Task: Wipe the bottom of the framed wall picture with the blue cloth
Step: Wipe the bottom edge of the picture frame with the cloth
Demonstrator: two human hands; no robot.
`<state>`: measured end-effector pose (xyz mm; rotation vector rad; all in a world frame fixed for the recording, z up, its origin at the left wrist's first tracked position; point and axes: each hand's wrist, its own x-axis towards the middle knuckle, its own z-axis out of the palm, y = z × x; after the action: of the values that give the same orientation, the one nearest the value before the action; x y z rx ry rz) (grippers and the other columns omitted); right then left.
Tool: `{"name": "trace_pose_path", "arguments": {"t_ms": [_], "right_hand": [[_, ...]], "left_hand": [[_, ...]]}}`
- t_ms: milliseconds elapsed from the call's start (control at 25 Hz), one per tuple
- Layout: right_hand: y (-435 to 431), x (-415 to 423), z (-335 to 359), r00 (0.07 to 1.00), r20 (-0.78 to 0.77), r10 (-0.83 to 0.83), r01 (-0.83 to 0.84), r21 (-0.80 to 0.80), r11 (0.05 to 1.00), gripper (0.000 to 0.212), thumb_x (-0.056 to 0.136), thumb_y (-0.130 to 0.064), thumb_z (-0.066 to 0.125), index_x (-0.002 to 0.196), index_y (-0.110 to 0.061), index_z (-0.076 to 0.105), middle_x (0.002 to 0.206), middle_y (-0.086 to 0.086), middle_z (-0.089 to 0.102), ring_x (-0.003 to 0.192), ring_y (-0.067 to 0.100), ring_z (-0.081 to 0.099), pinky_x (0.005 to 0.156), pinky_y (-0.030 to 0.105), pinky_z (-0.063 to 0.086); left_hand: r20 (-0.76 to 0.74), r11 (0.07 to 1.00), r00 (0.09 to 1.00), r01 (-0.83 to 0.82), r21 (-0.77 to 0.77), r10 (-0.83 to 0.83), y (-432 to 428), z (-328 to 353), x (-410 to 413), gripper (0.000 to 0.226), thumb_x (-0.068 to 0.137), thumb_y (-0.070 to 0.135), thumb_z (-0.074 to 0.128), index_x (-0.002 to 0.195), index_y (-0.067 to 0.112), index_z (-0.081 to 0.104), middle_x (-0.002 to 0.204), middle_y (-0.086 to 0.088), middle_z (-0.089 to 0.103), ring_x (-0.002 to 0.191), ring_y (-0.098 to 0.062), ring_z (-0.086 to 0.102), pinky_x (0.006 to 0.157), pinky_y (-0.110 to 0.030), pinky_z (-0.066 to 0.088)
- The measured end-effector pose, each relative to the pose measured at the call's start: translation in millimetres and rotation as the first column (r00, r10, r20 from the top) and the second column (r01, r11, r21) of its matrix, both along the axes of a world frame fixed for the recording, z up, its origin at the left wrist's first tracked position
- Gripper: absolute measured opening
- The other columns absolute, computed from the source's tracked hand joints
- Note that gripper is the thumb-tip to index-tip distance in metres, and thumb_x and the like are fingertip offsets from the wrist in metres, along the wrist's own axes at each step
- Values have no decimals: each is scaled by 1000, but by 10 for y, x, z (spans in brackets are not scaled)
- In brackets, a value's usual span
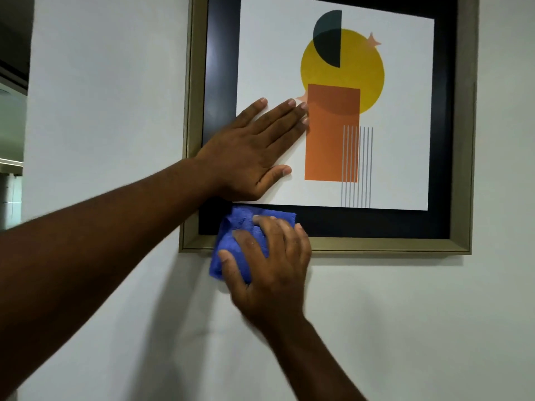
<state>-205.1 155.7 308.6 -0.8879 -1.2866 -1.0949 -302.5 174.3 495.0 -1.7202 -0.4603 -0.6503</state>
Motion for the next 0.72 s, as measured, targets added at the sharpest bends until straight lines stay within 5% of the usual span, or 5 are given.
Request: {"name": "trace_pose_path", "arguments": {"t_ms": [200,480,720], "right_hand": [[-54,779,-38,998,-18,-60,61,66,996,32,92,-45,55,104,-19,69,118,13,66,114,32,57,108,54,36],[-310,1259,-66,996,-90,-28,15,-143,990,39,95,-47,45,116,-19,63,130,11,59,126,29,49,115,56,29],[-680,1470,44,908,-201,368,-417,-341,843,39,93,-19,45,130,-20,56,136,-9,55,131,7,45,116,49,34]], "left_hand": [[23,999,999,-24,-20,25,-16,-22,-25,75,94,53,15,153,9,2,164,-13,4,151,-26,2,124,-48,7],[181,979,978,-65,-192,100,-133,-345,41,79,92,55,18,152,9,-4,164,-14,-3,151,-27,-4,123,-52,6],[454,859,891,243,-450,-14,-545,-1498,704,74,92,51,25,153,11,14,164,-11,-2,151,-25,-10,124,-49,3]]}}
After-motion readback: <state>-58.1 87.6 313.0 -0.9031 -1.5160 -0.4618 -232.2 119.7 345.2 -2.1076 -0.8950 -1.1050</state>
